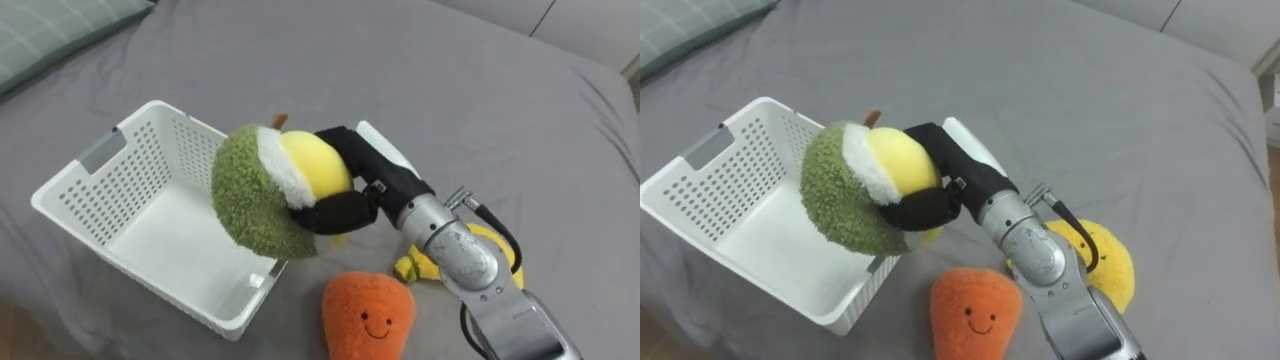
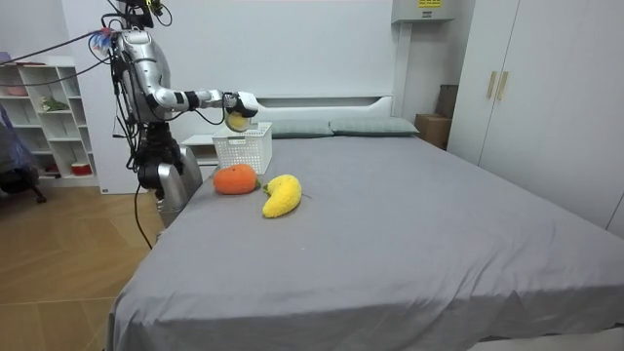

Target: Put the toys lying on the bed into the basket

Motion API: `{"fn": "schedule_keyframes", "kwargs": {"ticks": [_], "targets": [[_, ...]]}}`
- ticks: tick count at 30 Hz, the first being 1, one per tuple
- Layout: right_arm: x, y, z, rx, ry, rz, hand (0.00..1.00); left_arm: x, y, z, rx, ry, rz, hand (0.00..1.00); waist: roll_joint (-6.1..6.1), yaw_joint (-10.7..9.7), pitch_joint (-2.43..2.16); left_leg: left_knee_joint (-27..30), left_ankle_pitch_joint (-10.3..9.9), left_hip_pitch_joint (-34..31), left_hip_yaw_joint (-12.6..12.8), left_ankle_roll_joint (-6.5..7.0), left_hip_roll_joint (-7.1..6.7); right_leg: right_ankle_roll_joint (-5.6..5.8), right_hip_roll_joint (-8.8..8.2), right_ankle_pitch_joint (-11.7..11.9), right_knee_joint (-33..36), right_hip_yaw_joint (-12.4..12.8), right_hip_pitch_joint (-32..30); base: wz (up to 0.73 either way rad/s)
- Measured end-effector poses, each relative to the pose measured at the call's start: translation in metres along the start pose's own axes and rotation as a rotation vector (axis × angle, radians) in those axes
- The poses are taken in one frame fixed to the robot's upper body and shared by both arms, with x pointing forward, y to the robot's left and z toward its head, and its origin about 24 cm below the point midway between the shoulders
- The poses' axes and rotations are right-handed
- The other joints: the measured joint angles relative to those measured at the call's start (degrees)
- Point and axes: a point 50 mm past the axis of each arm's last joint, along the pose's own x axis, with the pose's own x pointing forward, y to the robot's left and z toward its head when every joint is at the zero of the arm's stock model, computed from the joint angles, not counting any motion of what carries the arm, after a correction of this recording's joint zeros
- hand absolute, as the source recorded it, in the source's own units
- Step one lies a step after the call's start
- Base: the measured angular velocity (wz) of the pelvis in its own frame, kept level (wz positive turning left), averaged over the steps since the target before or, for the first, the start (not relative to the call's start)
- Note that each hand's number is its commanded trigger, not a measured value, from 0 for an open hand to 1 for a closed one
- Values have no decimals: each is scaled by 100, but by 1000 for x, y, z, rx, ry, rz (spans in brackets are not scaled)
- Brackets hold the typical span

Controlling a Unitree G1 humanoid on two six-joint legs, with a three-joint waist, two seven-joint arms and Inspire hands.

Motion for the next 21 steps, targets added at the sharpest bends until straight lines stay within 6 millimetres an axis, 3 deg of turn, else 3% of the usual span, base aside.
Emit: {"fn": "schedule_keyframes", "kwargs": {"ticks": [7,13,14,15,16,19,21], "targets": [[5,4,-13,-49,64,20,100,0,0,1,39,-5,3,0,6,16,-12,2,29,-6,-101,27,-40,15,-33,-2,2,-77,-3,5],[10,7,-10,-86,60,-13,100,1,0,4,78,-18,5,0,-27,113,-37,1,37,1,-110,36,-49,24,-44,3,5,-88,10,1],[10,8,-11,-82,66,-16,79,1,0,4,79,-18,4,0,-38,130,-45,2,40,-1,-117,39,-53,26,-49,3,5,-101,14,4],[11,8,-12,-81,70,-15,79,0,0,4,80,-18,3,0,-41,136,-46,4,42,-2,-119,41,-56,29,-52,3,5,-110,20,8],[11,8,-14,-85,80,-17,64,1,-1,4,83,-17,2,0,-42,142,-47,4,43,-8,-125,44,-65,37,-63,0,5,-136,33,11],[14,8,-13,-95,77,-25,0,1,-1,6,95,-18,3,0,-40,147,-46,0,53,-24,-138,61,-80,57,-83,-1,4,-176,35,7],[21,7,-11,-101,79,-25,0,1,-1,7,94,-20,3,0,-41,147,-46,0,56,-24,-141,65,-84,64,-86,3,4,-177,35,0]]}}
